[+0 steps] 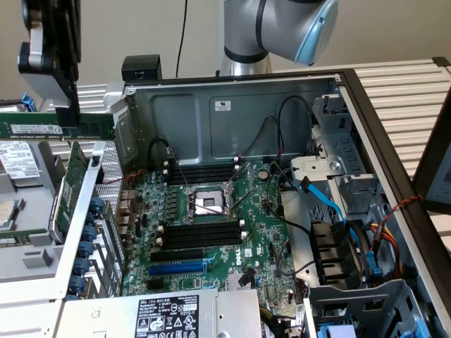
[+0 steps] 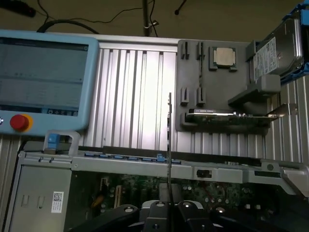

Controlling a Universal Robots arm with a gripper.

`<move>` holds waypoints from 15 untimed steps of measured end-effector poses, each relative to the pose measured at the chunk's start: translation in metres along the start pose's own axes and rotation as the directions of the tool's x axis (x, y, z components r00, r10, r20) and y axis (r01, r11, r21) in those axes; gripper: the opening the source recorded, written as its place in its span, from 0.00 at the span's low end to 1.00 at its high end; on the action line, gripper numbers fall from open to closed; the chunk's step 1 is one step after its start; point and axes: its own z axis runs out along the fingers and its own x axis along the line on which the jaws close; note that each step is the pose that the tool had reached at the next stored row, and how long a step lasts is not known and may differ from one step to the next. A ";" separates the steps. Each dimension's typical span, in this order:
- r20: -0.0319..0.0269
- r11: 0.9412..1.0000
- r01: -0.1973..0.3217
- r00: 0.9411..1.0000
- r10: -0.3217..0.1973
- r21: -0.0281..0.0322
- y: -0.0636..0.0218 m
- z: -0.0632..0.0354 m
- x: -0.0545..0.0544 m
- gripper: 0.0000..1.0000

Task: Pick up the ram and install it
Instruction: 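Pick up the ram and move it above insertion slot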

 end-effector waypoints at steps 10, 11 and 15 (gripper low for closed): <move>-0.011 1.000 -0.002 1.000 0.002 0.000 -0.0447 -0.0068 0.001 0.13; -0.011 1.000 -0.002 1.000 0.002 0.000 -0.0496 -0.0076 0.001 0.13; -0.011 1.000 -0.002 1.000 0.002 0.000 -0.0671 -0.0104 0.002 0.13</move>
